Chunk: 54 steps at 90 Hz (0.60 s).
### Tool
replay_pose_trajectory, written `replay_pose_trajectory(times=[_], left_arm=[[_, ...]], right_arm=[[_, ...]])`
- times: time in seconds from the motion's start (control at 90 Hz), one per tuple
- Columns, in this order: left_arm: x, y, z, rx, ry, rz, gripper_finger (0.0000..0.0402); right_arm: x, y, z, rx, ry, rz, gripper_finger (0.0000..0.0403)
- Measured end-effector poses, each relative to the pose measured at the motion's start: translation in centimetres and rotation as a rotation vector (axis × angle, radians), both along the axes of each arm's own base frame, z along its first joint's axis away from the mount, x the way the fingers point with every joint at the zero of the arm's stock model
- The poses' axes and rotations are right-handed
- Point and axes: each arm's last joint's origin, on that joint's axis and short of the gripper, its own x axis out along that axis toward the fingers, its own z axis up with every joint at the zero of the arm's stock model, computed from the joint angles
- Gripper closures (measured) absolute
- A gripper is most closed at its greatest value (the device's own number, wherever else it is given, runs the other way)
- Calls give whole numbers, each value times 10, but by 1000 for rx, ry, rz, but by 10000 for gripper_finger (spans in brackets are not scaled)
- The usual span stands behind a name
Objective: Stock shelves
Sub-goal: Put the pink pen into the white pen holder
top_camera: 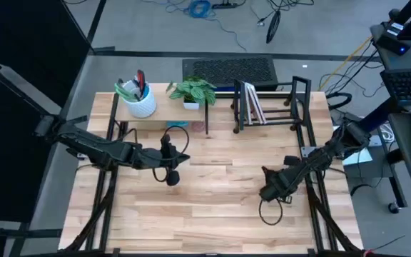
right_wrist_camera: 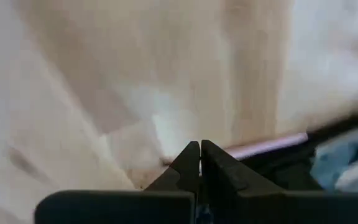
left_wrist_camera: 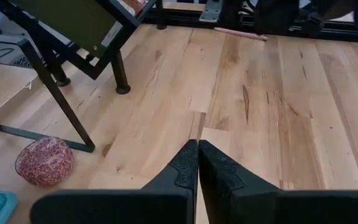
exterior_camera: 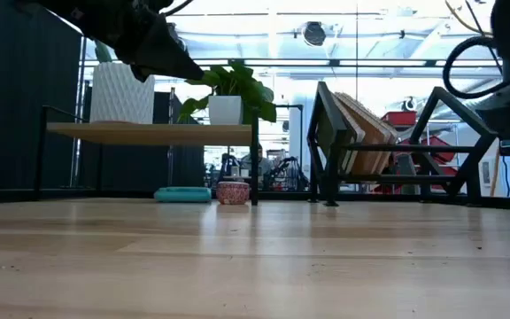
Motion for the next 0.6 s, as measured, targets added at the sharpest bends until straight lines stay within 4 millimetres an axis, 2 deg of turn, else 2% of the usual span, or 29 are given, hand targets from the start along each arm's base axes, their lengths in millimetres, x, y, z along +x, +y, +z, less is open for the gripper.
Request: replay_pose_trajectory(times=[0.089,0.222,0.378,0.5,0.6], left_arm=[[0,0,0,0,0,-1,402],[0,0,0,0,1,-1,402],[0,0,0,1,0,-1,402],[0,0,0,1,0,-2,402],[0,0,0,1,1,-1,402]], right_arm=[[0,-7,4,-48,-36,-188,365],[-5,-11,11,-130,-82,-427,299],[-20,-9,5,-200,-118,-593,235],[-32,-8,-5,-253,-94,-682,215],[-31,-5,-6,-242,-98,-702,215]])
